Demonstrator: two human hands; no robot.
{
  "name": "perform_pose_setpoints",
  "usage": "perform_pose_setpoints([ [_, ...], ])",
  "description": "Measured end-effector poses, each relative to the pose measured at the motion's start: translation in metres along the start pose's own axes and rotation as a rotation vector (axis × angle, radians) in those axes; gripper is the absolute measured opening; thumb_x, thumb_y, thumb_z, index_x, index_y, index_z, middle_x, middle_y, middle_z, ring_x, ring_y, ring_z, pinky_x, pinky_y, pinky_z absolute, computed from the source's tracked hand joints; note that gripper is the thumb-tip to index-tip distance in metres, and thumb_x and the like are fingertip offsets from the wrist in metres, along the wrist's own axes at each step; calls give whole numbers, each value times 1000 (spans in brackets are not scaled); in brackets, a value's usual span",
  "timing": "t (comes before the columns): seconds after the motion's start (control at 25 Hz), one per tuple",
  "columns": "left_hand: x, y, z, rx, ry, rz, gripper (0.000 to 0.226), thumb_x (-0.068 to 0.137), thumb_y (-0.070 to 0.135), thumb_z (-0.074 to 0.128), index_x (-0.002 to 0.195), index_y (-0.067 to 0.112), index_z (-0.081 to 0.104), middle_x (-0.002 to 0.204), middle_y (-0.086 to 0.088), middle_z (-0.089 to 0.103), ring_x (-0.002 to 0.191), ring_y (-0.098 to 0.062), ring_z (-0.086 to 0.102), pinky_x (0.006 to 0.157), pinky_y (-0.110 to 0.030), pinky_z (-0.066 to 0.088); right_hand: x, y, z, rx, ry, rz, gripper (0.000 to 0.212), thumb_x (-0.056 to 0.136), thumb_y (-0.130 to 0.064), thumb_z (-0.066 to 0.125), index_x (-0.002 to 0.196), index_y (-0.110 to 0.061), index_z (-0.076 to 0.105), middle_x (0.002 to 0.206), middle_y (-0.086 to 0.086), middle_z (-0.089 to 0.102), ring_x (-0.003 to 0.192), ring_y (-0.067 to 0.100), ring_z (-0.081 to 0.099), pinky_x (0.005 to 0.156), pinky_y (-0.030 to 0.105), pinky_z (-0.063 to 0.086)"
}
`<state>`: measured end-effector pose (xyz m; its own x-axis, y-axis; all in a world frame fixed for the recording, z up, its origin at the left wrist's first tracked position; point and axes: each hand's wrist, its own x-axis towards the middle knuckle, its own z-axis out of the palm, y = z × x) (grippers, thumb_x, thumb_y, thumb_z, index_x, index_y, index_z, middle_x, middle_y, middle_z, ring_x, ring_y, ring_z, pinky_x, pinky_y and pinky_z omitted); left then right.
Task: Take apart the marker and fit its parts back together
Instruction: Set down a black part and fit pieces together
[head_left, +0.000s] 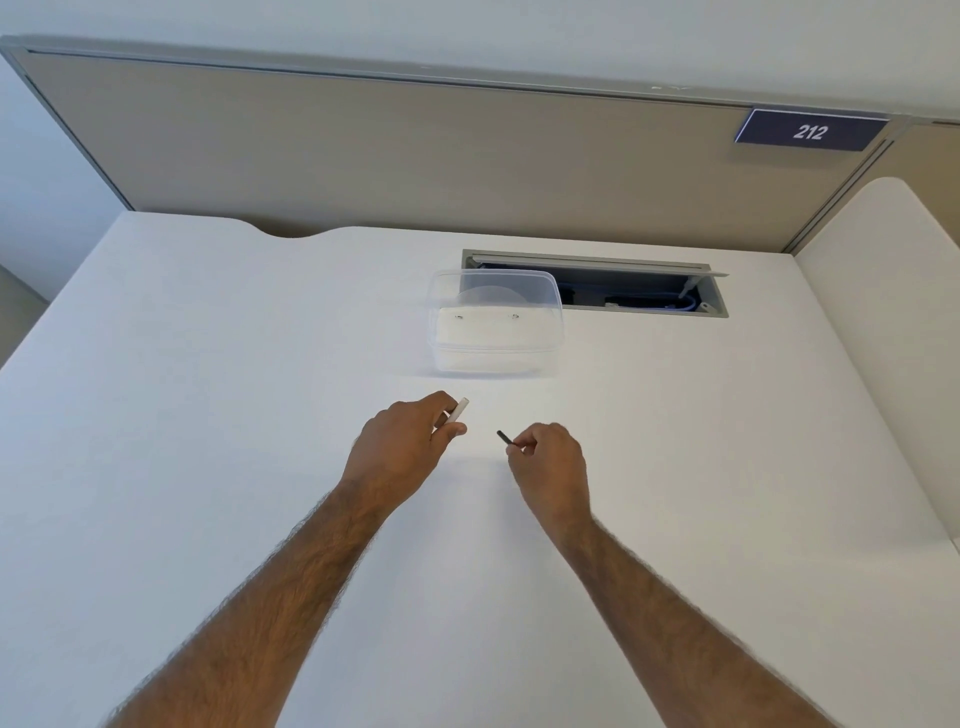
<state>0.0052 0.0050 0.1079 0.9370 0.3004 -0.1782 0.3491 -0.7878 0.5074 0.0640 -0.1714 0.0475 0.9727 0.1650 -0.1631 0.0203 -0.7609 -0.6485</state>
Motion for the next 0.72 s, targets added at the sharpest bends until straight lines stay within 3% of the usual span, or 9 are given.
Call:
perform_pose_setpoints([
  [0.2,3,1,2,3,-27,0,16,100,45,53,107,32,59,100,15,70,49,-2,48,49,-25,40,-6,0,21,-47,23,164,15,86,-16,56,88,-10,69,86,4,72,75,20,65,63,28,47],
  [0.4,5,2,5,10,-33,33,17,100,45,53,109,31,59,102,14,72,54,-1,51,46,-25,39,4,-4,28,-123,37,199,19,92,-21,56,95,-7,69,92,9,73,85,28,70,69,33,55],
  [0.72,10,-4,8,5,-42,24,17,100,44,53,109,31,60,103,15,72,57,-1,52,46,-24,37,13,-1,31,-257,-15,163,17,97,-16,48,98,-7,63,97,10,70,89,29,69,64,28,43],
])
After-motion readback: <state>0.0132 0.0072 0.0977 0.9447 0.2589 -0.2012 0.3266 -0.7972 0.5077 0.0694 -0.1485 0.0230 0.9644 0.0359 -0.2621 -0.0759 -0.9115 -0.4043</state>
